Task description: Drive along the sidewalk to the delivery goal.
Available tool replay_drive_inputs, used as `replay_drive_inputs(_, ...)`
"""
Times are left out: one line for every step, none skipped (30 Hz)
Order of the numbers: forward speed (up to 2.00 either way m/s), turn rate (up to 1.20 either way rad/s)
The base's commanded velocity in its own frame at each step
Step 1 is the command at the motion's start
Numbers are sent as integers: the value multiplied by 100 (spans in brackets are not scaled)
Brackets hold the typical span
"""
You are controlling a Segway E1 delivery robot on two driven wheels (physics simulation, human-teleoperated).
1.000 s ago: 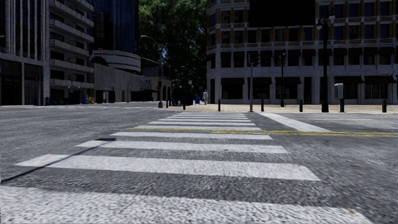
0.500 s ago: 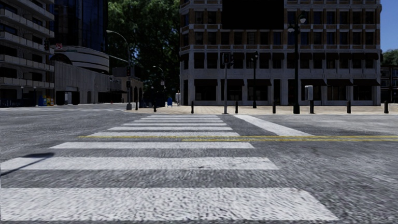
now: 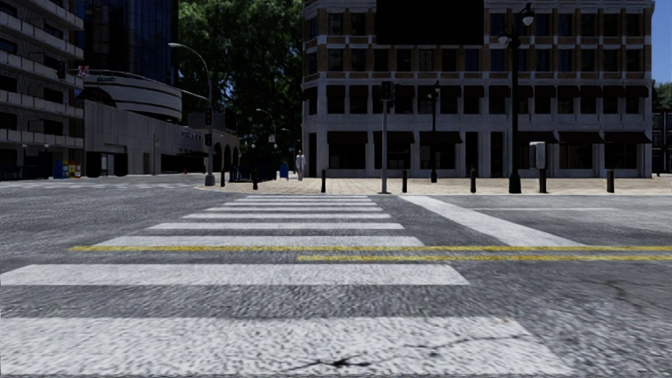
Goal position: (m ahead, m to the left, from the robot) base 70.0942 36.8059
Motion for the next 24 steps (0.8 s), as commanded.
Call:
replay_drive_inputs(200, 0)
replay_drive_inputs(200, 0)
replay_drive_inputs(200, 0)
replay_drive_inputs(200, 0)
replay_drive_inputs(200, 0)
replay_drive_inputs(200, 0)
replay_drive_inputs(200, 0)
replay_drive_inputs(200, 0)
replay_drive_inputs(200, 0)
replay_drive_inputs(200, 0)
replay_drive_inputs(200, 0)
replay_drive_inputs(200, 0)
replay_drive_inputs(200, 0)
replay_drive_inputs(200, 0)
replay_drive_inputs(200, 0)
replay_drive_inputs(200, 0)
replay_drive_inputs(200, 0)
replay_drive_inputs(200, 0)
replay_drive_inputs(200, 0)
replay_drive_inputs(200, 0)
replay_drive_inputs(200, 0)
replay_drive_inputs(200, 0)
replay_drive_inputs(200, 0)
replay_drive_inputs(200, 0)
